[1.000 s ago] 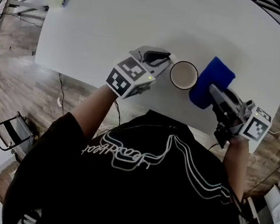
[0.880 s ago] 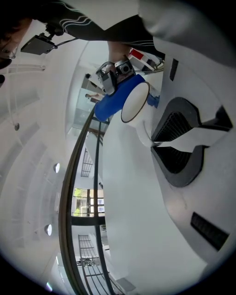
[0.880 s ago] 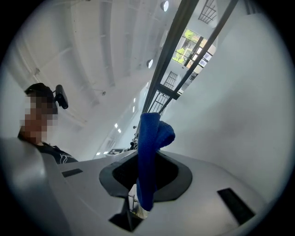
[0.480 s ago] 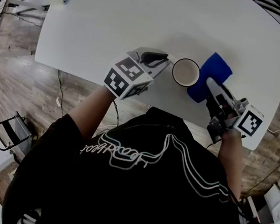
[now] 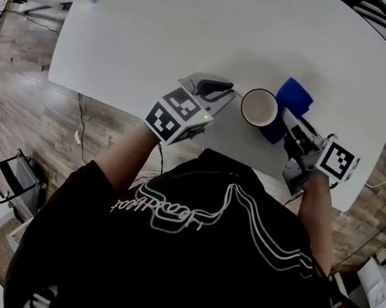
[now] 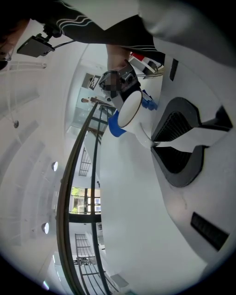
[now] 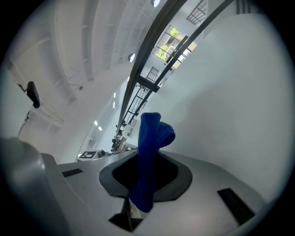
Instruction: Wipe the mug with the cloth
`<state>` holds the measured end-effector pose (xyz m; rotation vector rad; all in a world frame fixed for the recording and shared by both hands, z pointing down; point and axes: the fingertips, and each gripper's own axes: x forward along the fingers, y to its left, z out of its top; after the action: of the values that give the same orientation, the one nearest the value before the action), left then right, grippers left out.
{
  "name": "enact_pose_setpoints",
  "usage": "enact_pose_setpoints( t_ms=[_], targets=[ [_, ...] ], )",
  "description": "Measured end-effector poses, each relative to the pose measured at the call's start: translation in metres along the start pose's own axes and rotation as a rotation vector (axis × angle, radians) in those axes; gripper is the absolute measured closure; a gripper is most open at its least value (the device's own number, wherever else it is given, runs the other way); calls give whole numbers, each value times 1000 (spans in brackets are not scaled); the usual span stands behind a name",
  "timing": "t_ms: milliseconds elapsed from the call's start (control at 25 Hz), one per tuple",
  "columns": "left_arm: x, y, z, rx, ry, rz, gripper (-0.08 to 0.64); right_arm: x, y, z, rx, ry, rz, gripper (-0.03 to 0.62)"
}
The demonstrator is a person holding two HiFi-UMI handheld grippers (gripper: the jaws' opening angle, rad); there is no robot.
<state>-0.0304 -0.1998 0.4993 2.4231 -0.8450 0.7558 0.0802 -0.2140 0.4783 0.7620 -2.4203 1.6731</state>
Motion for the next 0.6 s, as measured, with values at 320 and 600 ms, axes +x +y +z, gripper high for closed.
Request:
enact_pose_setpoints(
  t_ms=[320, 600],
  targets=[
    [1, -2, -2, -11, -10, -6, 520, 3, -5, -1, -44, 25, -68, 531],
    [-5, 10, -7, -15, -6, 9, 520, -5, 0, 5, -28, -80, -117, 531]
  ],
)
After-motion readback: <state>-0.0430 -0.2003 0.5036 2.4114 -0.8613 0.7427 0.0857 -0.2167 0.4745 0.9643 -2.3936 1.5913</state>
